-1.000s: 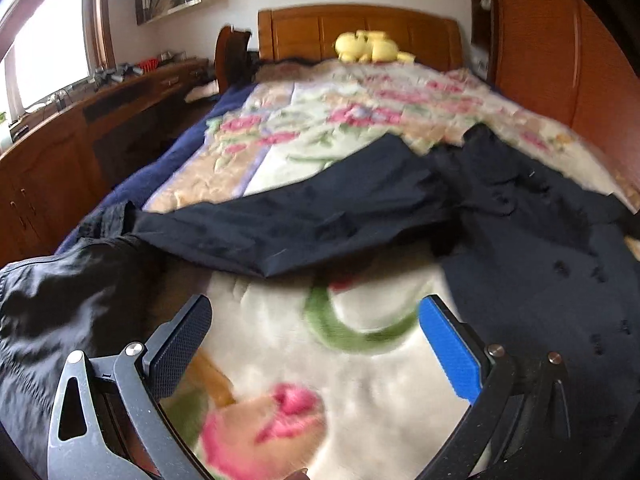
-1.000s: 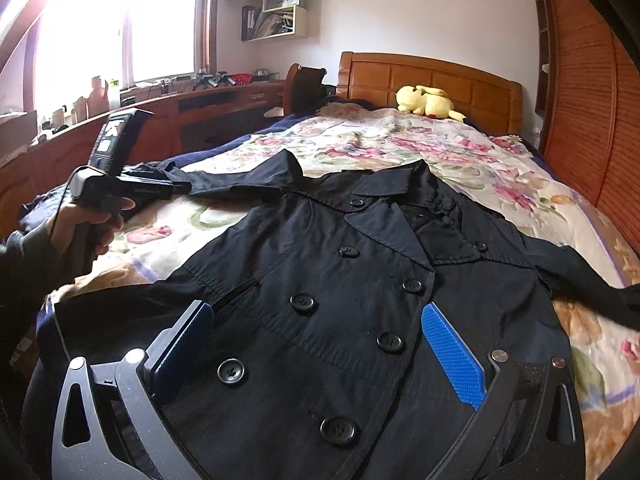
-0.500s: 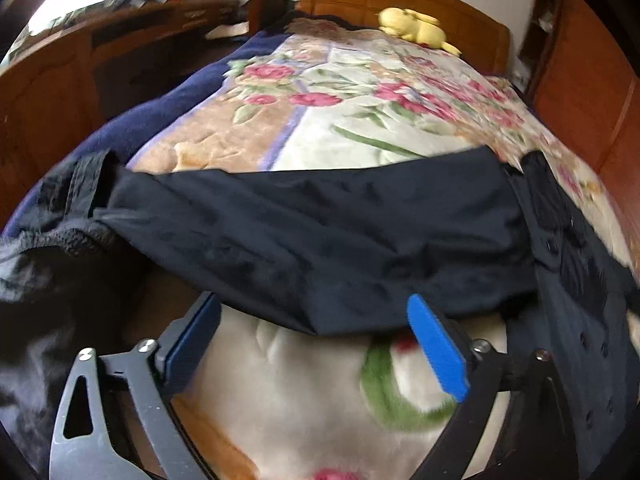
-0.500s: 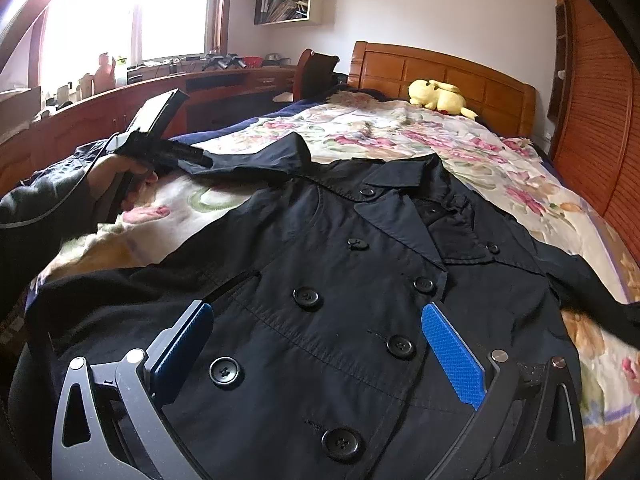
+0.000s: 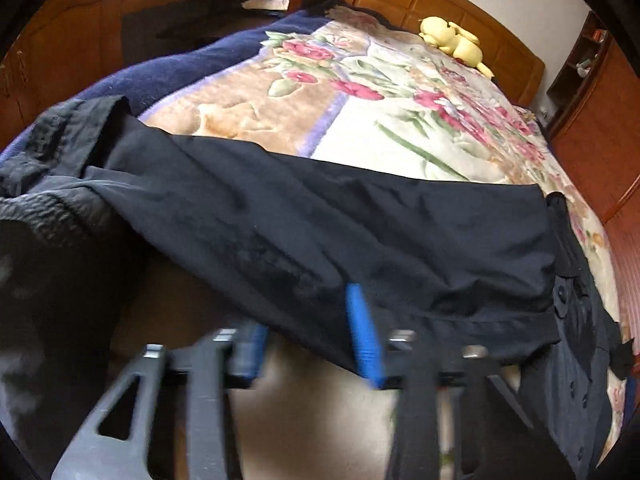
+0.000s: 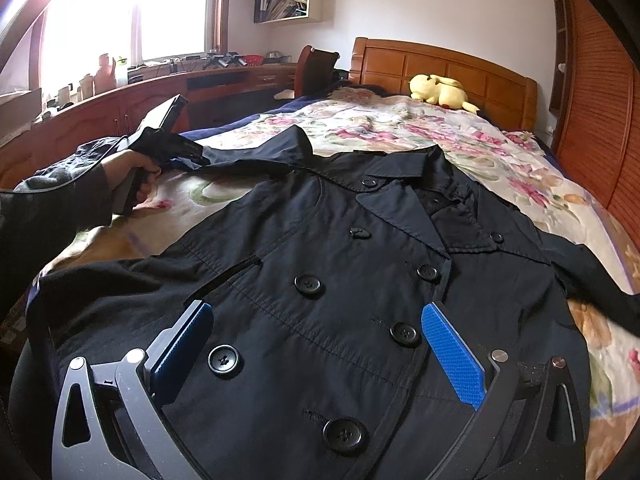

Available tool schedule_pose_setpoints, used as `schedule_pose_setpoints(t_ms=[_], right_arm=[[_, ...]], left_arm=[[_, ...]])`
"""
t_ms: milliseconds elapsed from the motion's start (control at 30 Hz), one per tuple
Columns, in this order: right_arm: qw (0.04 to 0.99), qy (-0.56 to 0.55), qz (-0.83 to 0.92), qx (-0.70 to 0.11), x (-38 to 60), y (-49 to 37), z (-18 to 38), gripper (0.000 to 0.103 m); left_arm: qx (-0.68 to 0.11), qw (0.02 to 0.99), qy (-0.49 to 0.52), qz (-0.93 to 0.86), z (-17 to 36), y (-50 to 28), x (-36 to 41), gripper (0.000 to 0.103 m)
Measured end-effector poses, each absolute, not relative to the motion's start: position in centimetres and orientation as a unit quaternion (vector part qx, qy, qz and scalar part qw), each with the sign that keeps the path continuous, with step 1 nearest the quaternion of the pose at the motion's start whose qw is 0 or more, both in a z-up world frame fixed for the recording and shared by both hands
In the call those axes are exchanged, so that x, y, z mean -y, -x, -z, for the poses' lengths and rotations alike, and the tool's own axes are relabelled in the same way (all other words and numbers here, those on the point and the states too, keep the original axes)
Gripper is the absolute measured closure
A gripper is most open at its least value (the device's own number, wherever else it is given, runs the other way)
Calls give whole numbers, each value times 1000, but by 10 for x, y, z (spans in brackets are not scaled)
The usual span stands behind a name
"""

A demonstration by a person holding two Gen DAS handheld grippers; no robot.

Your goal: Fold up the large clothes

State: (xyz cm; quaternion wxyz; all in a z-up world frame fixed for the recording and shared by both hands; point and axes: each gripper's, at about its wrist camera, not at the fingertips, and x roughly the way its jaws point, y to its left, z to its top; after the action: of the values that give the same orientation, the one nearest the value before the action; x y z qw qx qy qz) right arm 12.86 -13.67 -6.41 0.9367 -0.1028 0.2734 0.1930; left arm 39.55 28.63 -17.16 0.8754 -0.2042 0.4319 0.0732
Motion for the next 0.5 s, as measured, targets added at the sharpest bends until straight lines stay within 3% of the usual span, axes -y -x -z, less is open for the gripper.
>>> schedule_pose_setpoints(t_ms=[167,500], right_arm=[[937,103,-191,-274,138,-125,65,0],[944,83,-175,-268,155,-111,61,0]], left_arm=[[-417,890,177,-51,154,-393,-273,95],[-368,926,54,61,71,-347,-156,96]])
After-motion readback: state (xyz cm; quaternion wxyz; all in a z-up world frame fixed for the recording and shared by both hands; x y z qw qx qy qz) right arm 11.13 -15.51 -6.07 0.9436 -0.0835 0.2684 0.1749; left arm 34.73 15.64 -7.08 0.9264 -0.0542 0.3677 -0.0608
